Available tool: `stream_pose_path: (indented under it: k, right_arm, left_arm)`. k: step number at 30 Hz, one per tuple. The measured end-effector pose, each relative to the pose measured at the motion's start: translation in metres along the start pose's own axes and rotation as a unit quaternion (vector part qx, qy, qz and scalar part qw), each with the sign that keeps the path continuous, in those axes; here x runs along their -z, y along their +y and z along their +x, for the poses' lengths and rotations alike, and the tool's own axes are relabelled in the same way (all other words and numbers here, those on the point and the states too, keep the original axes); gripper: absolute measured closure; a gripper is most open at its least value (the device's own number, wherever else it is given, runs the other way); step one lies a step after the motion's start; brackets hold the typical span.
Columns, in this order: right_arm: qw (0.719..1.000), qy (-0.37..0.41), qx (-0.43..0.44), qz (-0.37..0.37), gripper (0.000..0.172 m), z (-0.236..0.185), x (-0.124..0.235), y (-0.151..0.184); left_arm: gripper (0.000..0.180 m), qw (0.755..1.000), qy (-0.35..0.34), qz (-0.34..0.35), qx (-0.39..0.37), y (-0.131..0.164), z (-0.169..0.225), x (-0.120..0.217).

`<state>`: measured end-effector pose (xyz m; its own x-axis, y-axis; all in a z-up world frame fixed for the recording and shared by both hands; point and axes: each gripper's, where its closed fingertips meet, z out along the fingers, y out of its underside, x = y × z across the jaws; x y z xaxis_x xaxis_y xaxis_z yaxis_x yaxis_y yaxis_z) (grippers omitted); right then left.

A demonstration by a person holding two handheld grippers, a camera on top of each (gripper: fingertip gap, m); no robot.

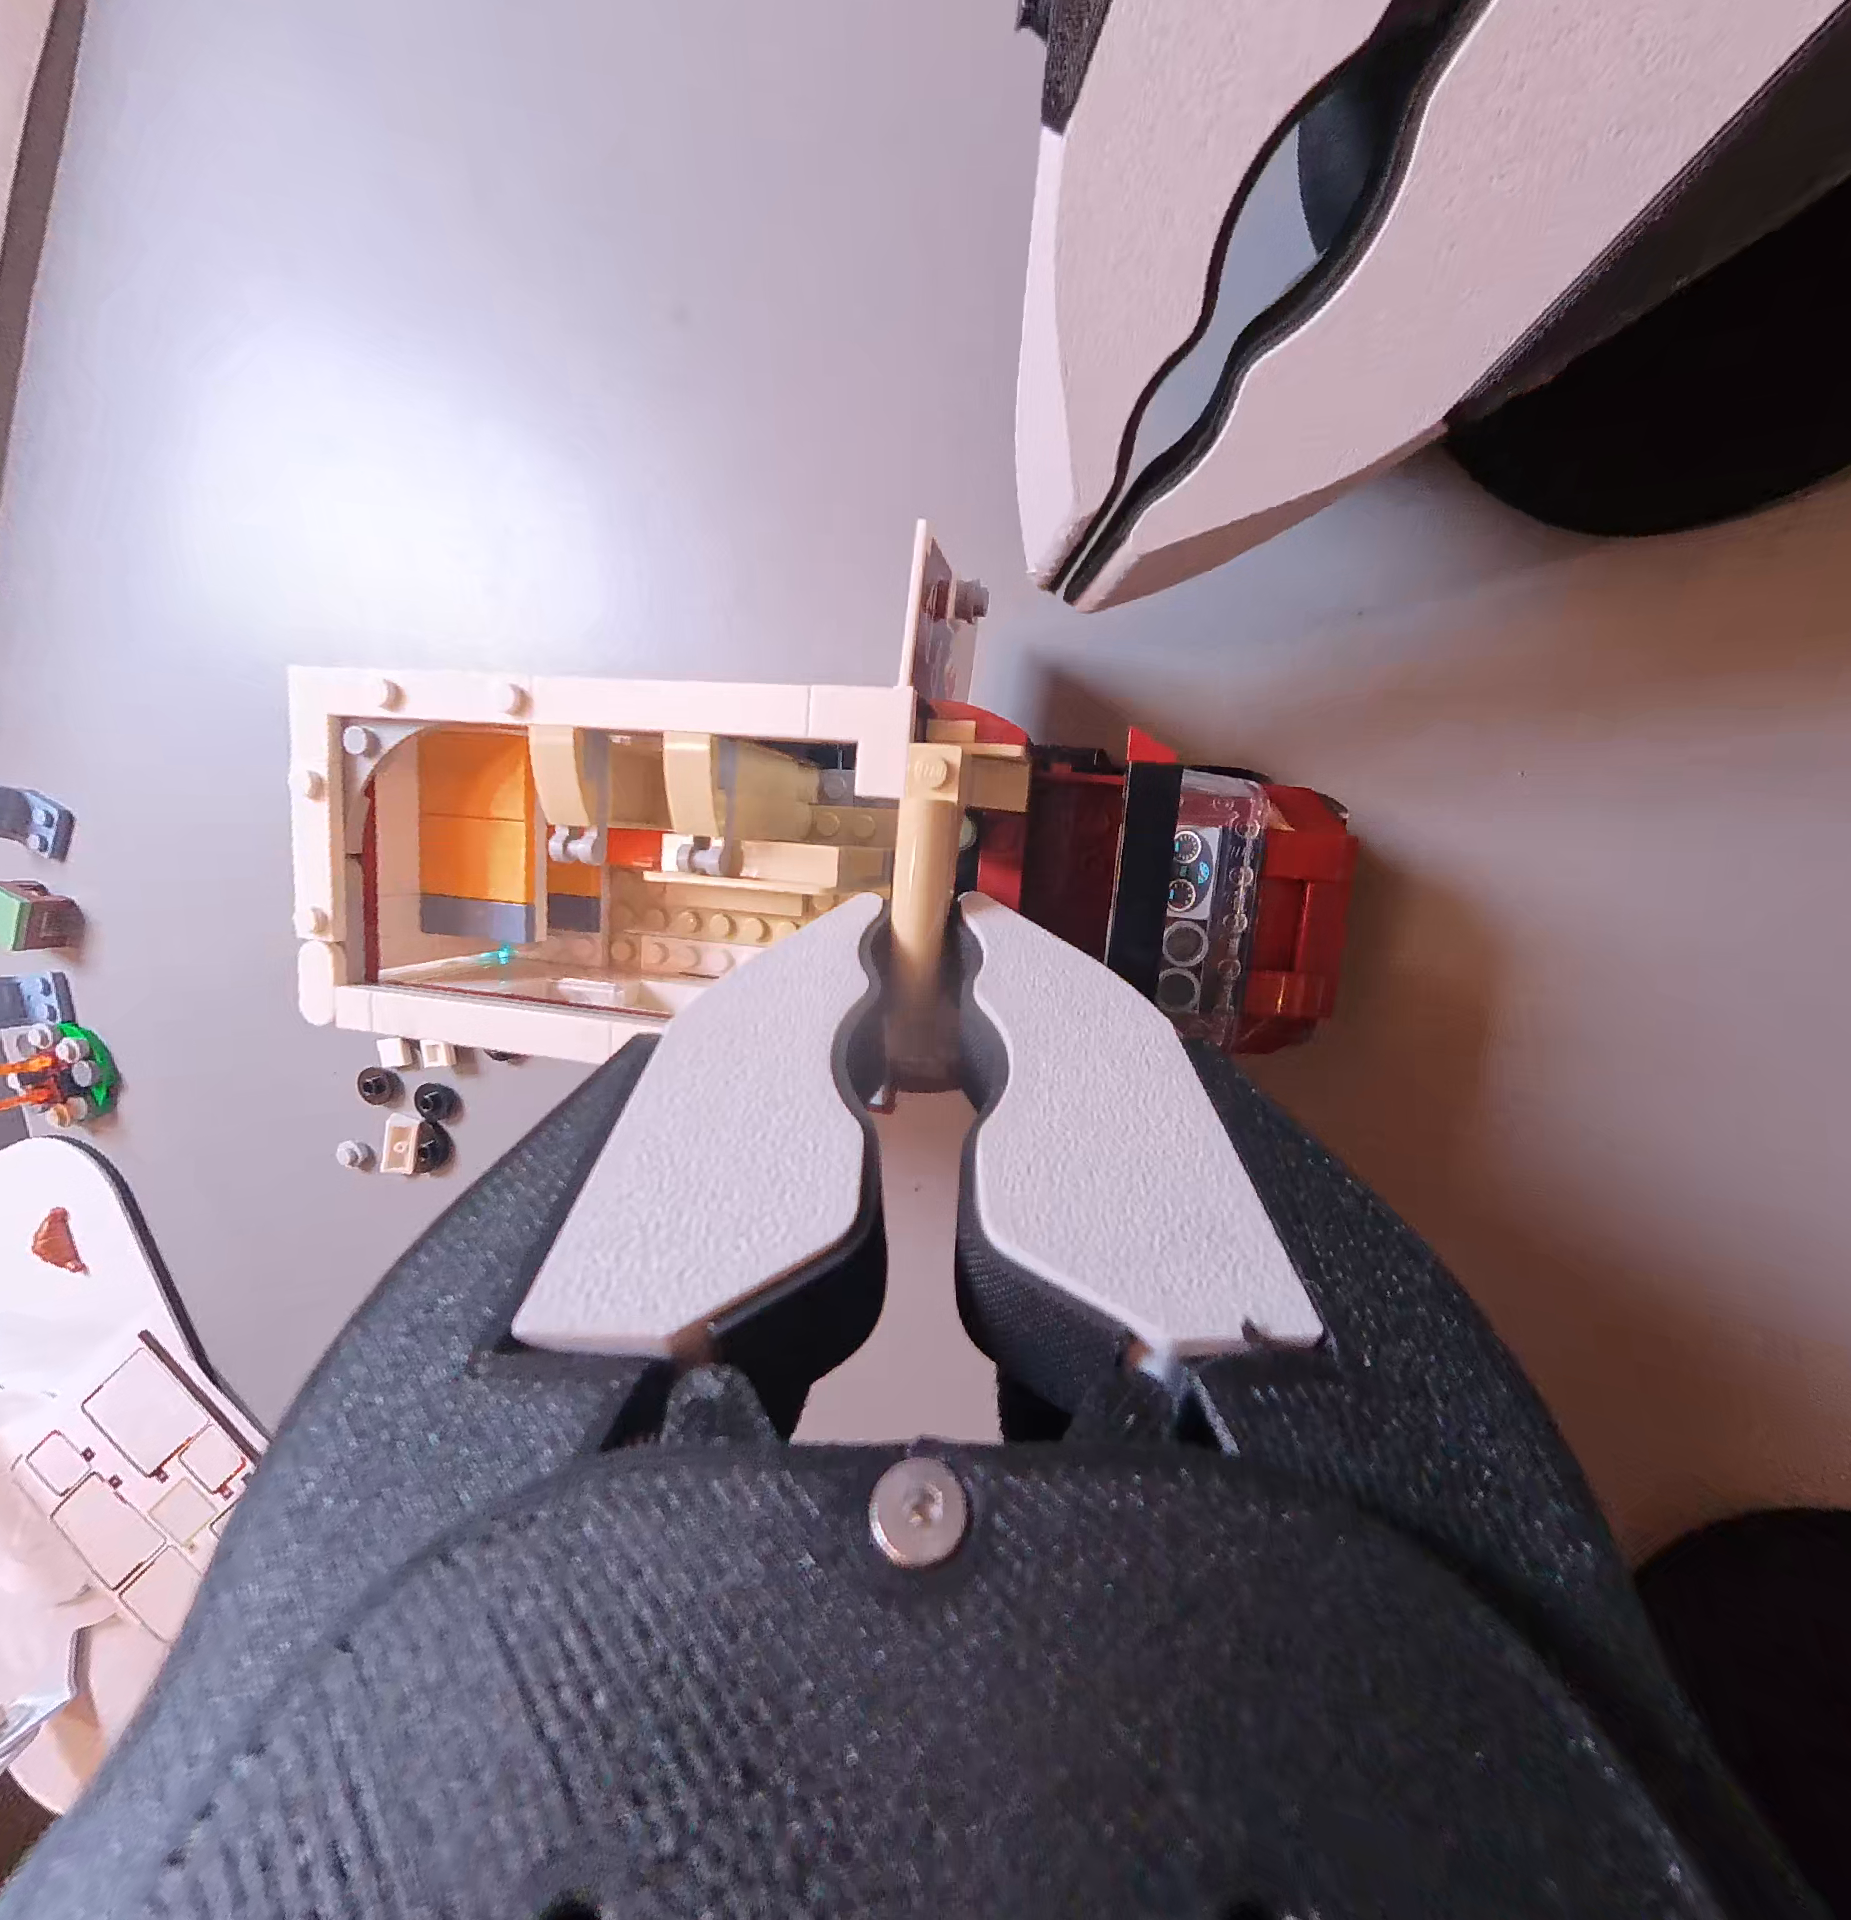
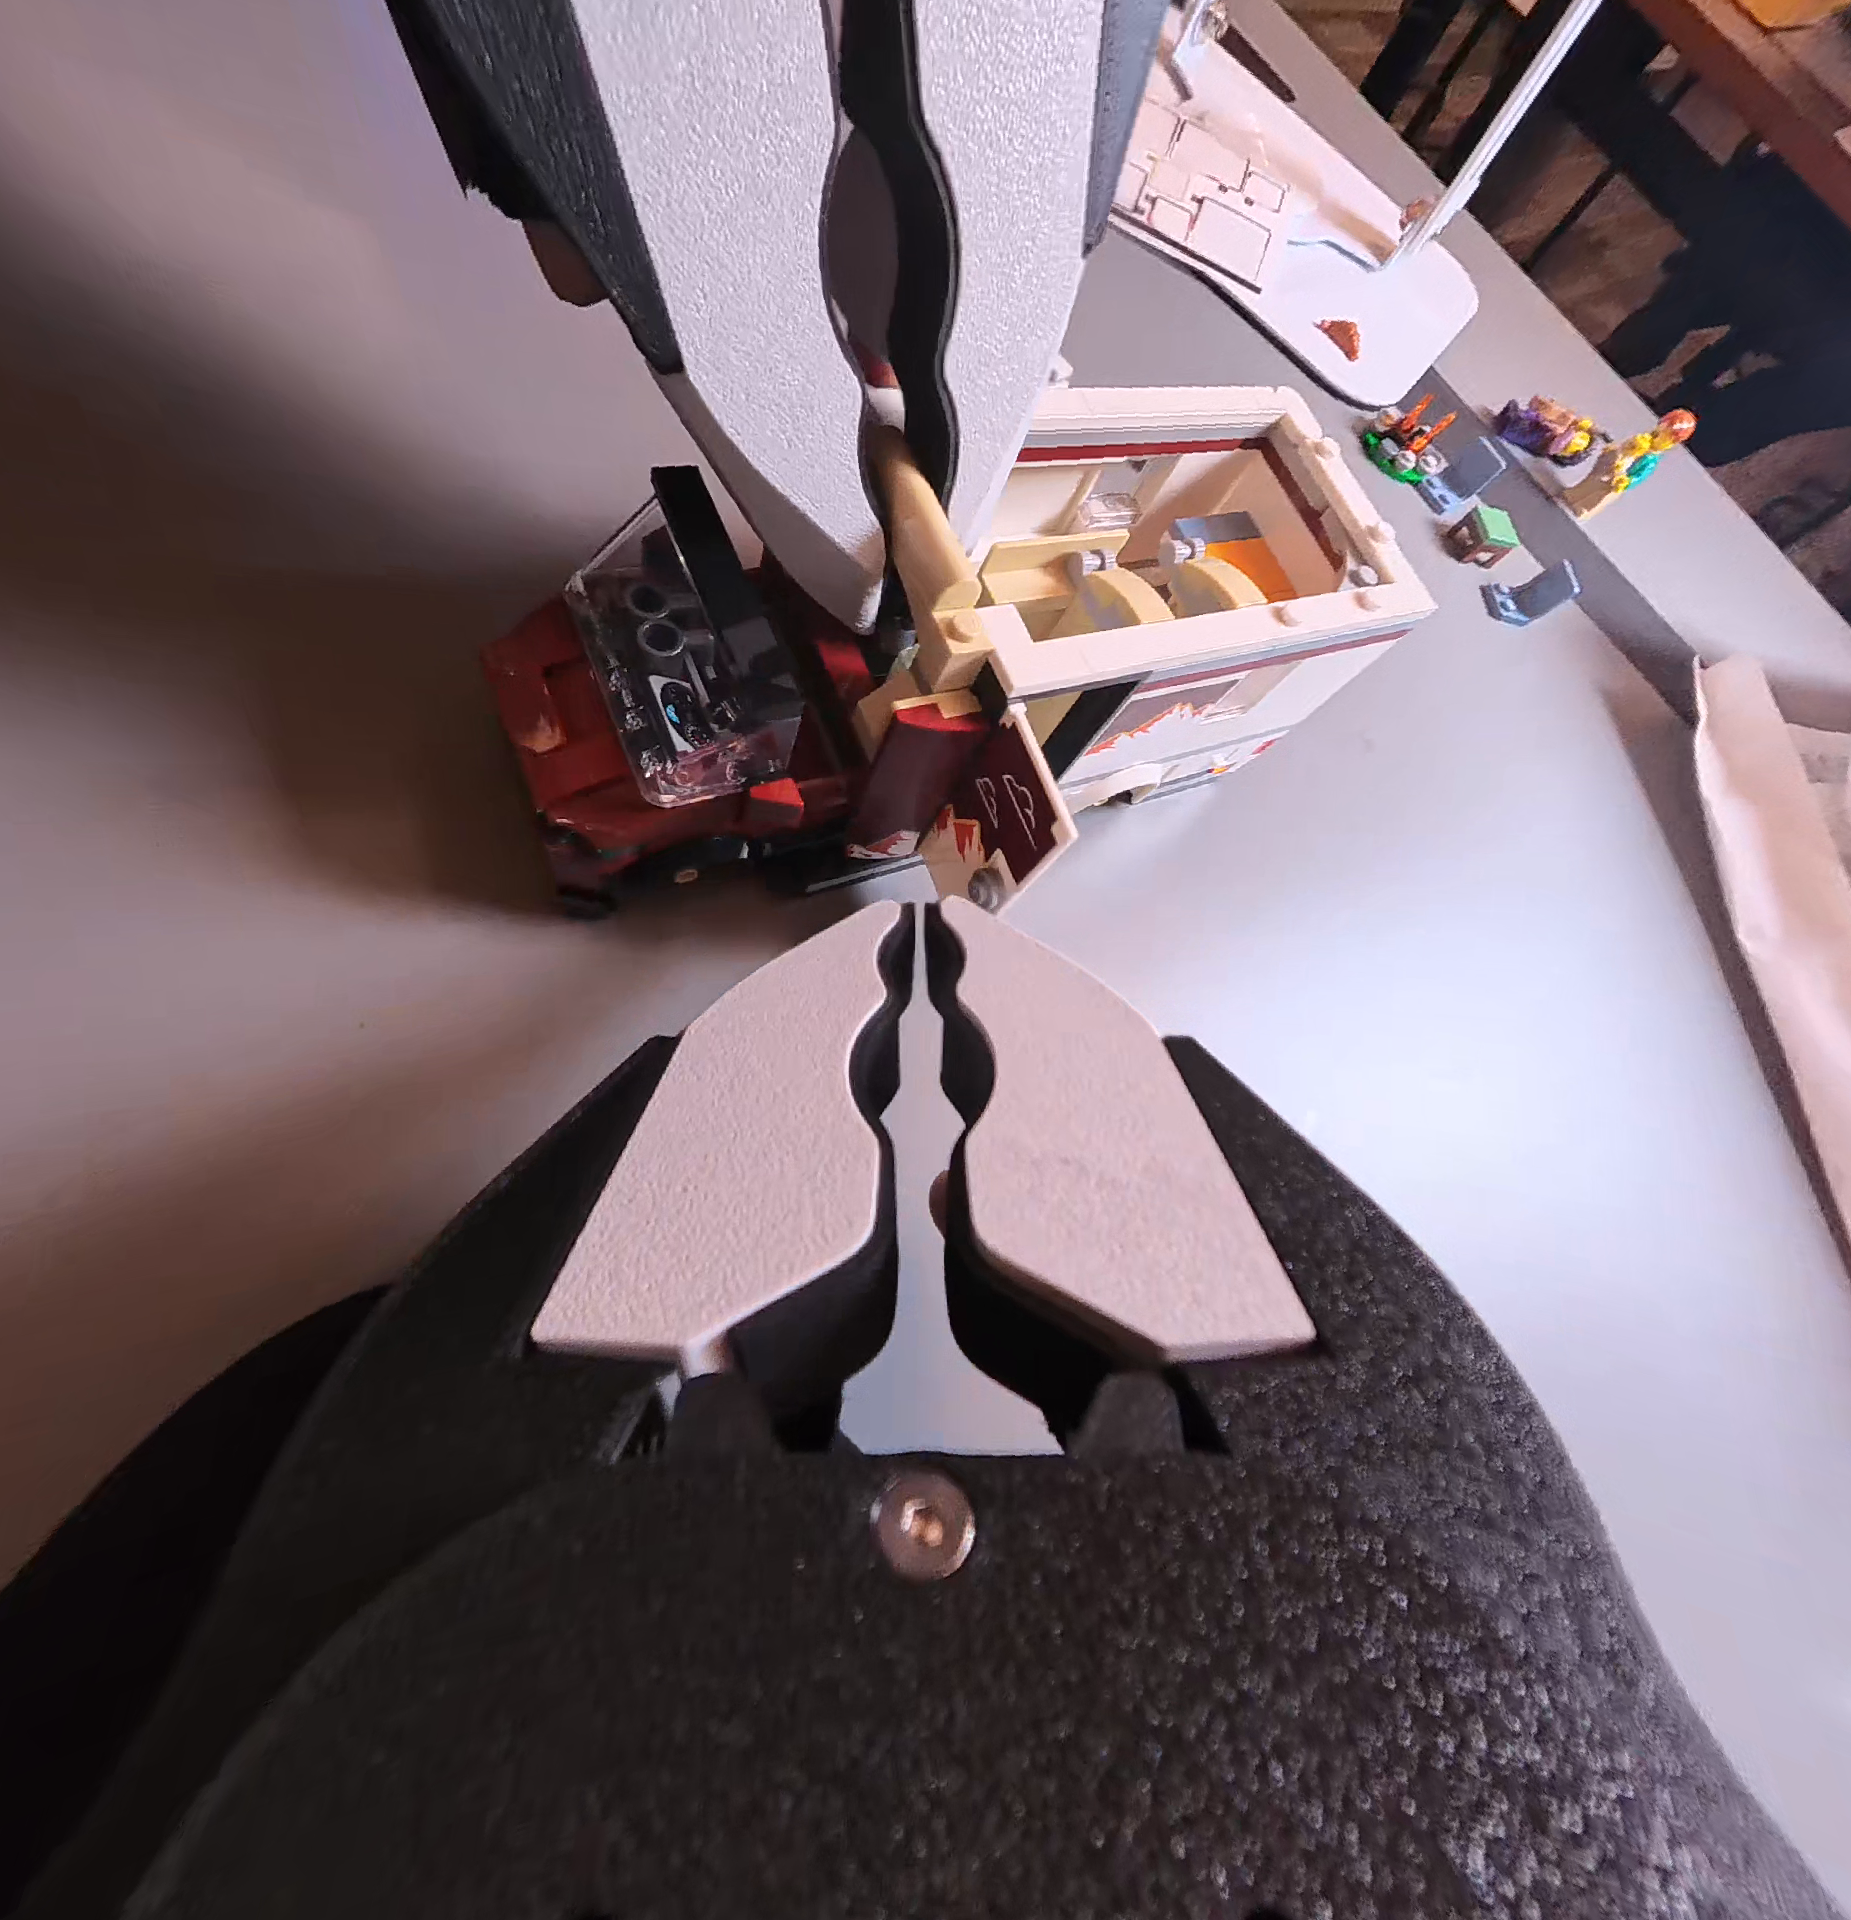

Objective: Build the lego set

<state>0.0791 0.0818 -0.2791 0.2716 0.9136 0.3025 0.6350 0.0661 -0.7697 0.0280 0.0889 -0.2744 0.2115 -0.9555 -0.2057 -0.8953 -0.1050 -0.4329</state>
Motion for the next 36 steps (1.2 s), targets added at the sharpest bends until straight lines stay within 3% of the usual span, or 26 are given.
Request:
stream_pose_path:
  k: [10, 15, 31, 33, 36]
  right_arm:
    - [1.0, 0.0, -0.011, -0.007, 0.17, 0.013, -0.014, 0.001]
    - [0.999, -0.028, -0.006, 0.015, 0.159, 0.017, -0.025, -0.007]
    - [0.984, -0.13, 0.12, 0.035, 0.15, 0.019, -0.025, -0.006]
    - [0.984, -0.113, 0.131, 0.031, 0.142, 0.039, -0.022, -0.009]
    - [0.983, -0.14, 0.116, 0.015, 0.114, 0.066, -0.027, -0.014]
  left_arm:
    - [0.172, 1.0, 0.001, 0.013, -0.002, 0.0, 0.0, 0.0]
    - [0.172, 1.0, 0.003, 0.017, -0.007, 0.0, 0.0, 0.0]
    - [0.171, 0.999, 0.011, 0.03, -0.021, 0.001, 0.001, 0.001]
    - [0.171, 0.999, 0.007, 0.037, -0.033, 0.003, 0.002, 0.002]
    - [0.167, 0.998, -0.005, 0.043, -0.048, 0.009, 0.003, 0.008]
